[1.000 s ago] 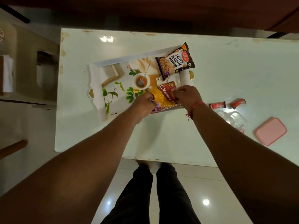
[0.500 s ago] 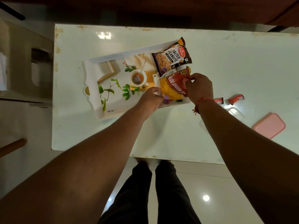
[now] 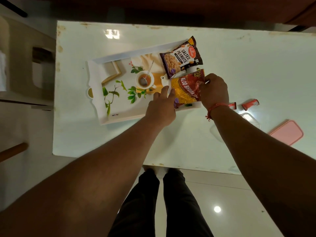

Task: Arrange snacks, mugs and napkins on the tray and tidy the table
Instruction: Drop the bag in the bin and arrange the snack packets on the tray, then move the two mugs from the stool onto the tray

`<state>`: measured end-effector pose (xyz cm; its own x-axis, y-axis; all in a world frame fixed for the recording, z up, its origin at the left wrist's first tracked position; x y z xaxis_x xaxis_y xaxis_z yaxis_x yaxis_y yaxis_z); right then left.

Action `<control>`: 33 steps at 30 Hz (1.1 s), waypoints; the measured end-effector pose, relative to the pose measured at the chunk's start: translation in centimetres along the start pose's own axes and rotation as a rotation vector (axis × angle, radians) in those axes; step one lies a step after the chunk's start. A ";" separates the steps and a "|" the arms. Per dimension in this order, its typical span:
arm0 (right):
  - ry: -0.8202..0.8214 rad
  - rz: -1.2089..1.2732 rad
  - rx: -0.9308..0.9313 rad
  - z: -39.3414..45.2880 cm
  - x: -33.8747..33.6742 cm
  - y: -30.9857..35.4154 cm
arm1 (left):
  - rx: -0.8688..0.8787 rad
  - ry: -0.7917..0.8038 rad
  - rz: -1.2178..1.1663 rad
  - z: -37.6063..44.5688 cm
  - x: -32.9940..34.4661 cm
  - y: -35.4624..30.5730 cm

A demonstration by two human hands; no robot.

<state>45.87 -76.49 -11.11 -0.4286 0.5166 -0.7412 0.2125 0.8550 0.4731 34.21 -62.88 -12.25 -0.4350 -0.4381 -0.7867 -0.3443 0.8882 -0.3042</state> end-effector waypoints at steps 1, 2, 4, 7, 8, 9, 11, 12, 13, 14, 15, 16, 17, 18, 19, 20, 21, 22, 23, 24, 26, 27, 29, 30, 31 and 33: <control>-0.013 0.025 0.006 -0.1 -0.1 -0.2 | 0.001 0.010 0.020 -0.1 0.0 0.0; -0.034 0.039 0.000 -0.2 -0.2 -0.5 | 0.005 0.014 0.037 -0.2 0.0 0.0; -0.088 0.033 -0.044 -0.9 -0.4 -1.0 | 0.005 -0.007 0.049 -0.6 0.0 0.2; -0.163 0.005 -0.145 -2.2 -0.4 -1.6 | 0.006 -0.055 0.078 -1.3 -0.2 1.1; -0.183 -0.021 -0.186 -2.7 -0.3 -1.6 | 0.006 -0.071 0.087 -1.5 -0.2 1.5; -0.204 -0.070 -0.233 -3.4 -0.1 -1.3 | 0.004 -0.091 0.090 -1.8 -0.3 1.9; -0.221 -0.221 -0.326 -4.6 0.6 -0.3 | -0.006 -0.126 0.099 -2.2 -0.8 2.7; -0.206 -0.290 -0.364 -5.3 1.1 0.5 | -0.015 -0.146 0.101 -2.5 -1.1 3.2; -0.173 -0.341 -0.397 -5.9 1.7 1.4 | -0.024 -0.162 0.103 -2.8 -1.5 3.8; -0.136 -0.379 -0.426 -6.6 2.4 2.3 | -0.029 -0.177 0.105 -3.2 -1.8 4.5; -0.098 -0.412 -0.453 -7.1 3.1 3.4 | -0.031 -0.187 0.107 -3.5 -2.3 5.4; -0.063 -0.445 -0.471 -7.6 3.8 4.3 | -0.031 -0.190 0.109 -3.8 -2.6 6.4; -0.031 -0.482 -0.480 -8.1 4.7 5.4 | -0.031 -0.194 0.110 -4.2 -3.1 7.7; 0.003 -0.513 -0.484 -8.6 5.7 6.5 | -0.029 -0.202 0.113 -4.7 -3.6 9.1; 0.035 -0.532 -0.486 -9.1 6.8 7.8 | -0.025 -0.214 0.117 -5.2 -4.1 10.8; 0.062 -0.545 -0.489 -9.6 8.0 9.1 | -0.020 -0.226 0.117 -5.7 -4.8 12.8; 0.084 -0.555 -0.486 -10.0 9.1 10.1 | -0.014 -0.233 0.116 -6.2 -5.4 14.6; 0.102 -0.570 -0.489 -10.6 10.6 11.5 | -0.015 -0.247 0.112 -6.9 -6.1 17.1; 0.114 -0.584 -0.502 -11.2 12.1 12.9 | -0.018 -0.260 0.105 -7.7 -6.8 19.7; 0.120 -0.603 -0.521 -12.0 13.9 14.6 | -0.026 -0.273 0.104 -8.7 -7.5 22.6; 0.125 -0.630 -0.553 -13.4 17.0 18.0 | -0.031 -0.289 0.123 -10.5 -9.2 28.0; 0.133 -0.628 -0.568 -14.3 18.9 20.2 | -0.036 -0.295 0.146 -11.8 -10.3 31.1; 0.152 -0.602 -0.605 -16.6 23.0 24.9 | -0.066 -0.297 0.183 -14.2 -12.4 37.3; 0.161 -0.591 -0.634 -17.8 25.2 27.5 | -0.097 -0.299 0.194 -15.3 -13.6 40.5; 0.169 -0.585 -0.663 -18.7 26.9 29.7 | -0.127 -0.304 0.197 -16.3 -14.5 43.1; 0.194 -0.570 -0.725 -21.0 30.8 34.6 | -0.185 -0.344 0.214 -19.1 -16.5 48.7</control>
<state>21.57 -31.98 -7.56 -0.4528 -0.0432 -0.8906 -0.6442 0.7064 0.2933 8.77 -15.04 -3.81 -0.2214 -0.1482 -0.9638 -0.4330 0.9005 -0.0390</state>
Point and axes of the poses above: each hand's wrist, its own z-axis towards the middle knuckle, its own x-axis out of the palm, y = z × x, the point moved 2 cm from there along z, towards the middle knuckle, and after that the axes turned 4 degrees about x, right-handed, at the moved point
